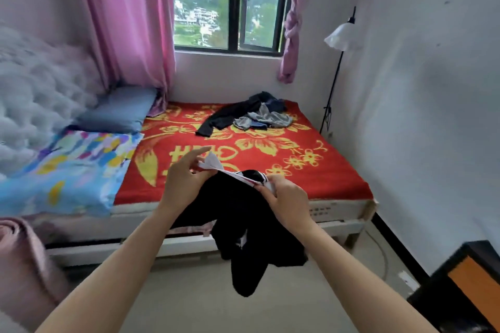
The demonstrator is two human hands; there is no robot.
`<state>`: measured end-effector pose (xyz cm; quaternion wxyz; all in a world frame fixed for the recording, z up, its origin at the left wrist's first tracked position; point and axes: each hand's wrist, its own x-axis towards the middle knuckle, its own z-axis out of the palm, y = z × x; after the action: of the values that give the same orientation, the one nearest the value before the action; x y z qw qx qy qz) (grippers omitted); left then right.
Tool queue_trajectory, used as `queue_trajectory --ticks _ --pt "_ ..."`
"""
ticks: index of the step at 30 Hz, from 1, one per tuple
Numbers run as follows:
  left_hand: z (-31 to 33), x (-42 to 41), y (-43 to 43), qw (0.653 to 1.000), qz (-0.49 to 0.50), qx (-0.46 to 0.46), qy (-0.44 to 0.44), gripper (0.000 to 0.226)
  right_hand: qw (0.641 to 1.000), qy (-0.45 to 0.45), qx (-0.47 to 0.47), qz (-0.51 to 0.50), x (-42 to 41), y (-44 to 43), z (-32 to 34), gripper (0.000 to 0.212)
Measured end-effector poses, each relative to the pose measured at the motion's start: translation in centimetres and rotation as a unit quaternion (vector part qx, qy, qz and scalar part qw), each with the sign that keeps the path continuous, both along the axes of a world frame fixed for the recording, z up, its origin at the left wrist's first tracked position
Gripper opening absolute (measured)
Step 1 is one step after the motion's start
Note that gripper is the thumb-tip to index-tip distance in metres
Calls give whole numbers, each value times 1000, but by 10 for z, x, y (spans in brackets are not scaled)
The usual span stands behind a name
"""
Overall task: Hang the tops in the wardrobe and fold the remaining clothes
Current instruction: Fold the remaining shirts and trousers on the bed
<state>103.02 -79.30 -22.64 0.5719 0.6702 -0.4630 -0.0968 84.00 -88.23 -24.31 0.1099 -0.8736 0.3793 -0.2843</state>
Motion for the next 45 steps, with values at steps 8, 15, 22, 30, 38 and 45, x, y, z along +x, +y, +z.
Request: queue_trajectory --ticks 8,15,22,30,38,45 --pt "7 143 -36 999 32 6 6 41 995 80 65 -8 134 -55 -12 37" --pt "20 234 -75 999 9 17 30 37 993 50 87 -56 179 -101 -30 28" --pt "18 259 -125 999 17 23 -13 40 987 31 130 -83 193 -175 -43 22" --pt "57 315 -204 998 43 -18 43 49 973 -2 227 -40 262 -333 -61 18" --pt "80 326 -295 995 -35 66 -62 51 924 -30 325 199 359 -389 -47 48" --pt "76 357 -335 992 -67 100 -25 55 841 -50 406 353 441 -404 -16 64"
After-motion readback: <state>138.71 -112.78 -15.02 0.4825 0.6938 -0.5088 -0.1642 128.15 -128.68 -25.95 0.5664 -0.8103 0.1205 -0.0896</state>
